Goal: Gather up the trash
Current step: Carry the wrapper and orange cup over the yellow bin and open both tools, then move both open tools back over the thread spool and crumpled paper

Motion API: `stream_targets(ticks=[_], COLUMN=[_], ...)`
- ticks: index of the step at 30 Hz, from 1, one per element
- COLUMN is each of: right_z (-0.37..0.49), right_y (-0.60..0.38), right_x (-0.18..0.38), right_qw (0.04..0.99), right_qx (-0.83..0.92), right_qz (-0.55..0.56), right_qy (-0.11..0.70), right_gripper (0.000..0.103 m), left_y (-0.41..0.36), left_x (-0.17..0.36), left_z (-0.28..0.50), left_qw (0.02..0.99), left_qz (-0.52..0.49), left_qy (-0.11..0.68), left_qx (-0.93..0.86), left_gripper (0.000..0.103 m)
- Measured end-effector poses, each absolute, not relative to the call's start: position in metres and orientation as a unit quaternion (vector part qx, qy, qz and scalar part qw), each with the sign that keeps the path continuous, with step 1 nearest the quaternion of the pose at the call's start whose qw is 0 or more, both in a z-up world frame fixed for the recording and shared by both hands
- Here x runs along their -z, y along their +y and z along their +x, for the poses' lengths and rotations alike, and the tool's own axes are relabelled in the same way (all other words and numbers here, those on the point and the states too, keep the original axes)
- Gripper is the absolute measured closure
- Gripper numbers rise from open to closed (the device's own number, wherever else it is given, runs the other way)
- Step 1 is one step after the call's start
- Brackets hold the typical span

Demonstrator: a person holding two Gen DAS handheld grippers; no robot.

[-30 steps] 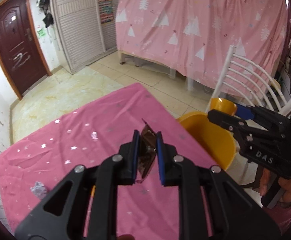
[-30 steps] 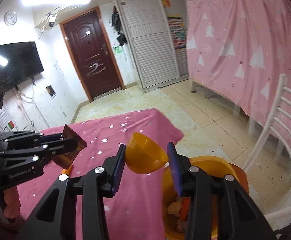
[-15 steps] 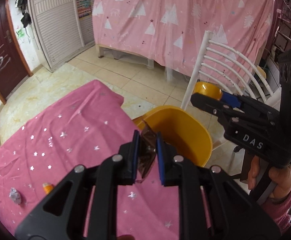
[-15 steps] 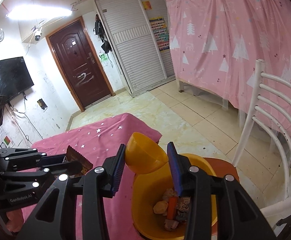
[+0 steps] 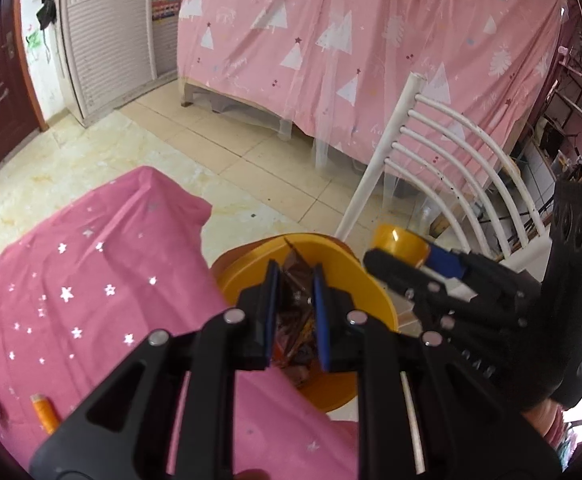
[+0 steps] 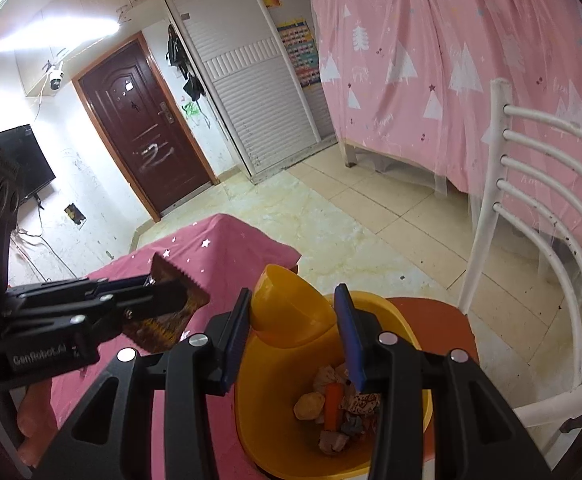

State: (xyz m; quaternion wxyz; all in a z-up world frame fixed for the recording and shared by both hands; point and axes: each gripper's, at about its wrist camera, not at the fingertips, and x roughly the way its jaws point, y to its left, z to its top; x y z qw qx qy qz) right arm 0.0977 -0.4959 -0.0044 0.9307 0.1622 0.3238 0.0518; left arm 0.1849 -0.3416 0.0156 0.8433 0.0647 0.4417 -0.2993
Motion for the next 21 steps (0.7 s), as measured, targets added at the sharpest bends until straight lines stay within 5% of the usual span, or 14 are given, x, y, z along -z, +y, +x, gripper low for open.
stream_targets(ticks=[6,10,21], right_z=[0.102,0.103,0.103], right_y=[-0.498,-0.499,-0.491], right_x=[0.01,0.012,0.011], right_qw=[0.927,0.926,0.928], right_qx=[-0.048,-0.041,-0.05], right_qz=[0.166,0.166,0.157], right_qy=[0.333,0.335,0.333], right_gripper=[0.067,0.064,0.058], left_y=[-0.348,-0.345,-0.326], left_x=[-0.011,-0.011,-0.018], left_z=[0.187,0.188,0.184], left_qw=[0.841,0.844,0.849], left_qz=[0.066,0.061,0.044], left_qy=[0.446,0.446,0.443], left_qx=[0.298,0.291,0.283], left_gripper=[0.086,0.046,0.042])
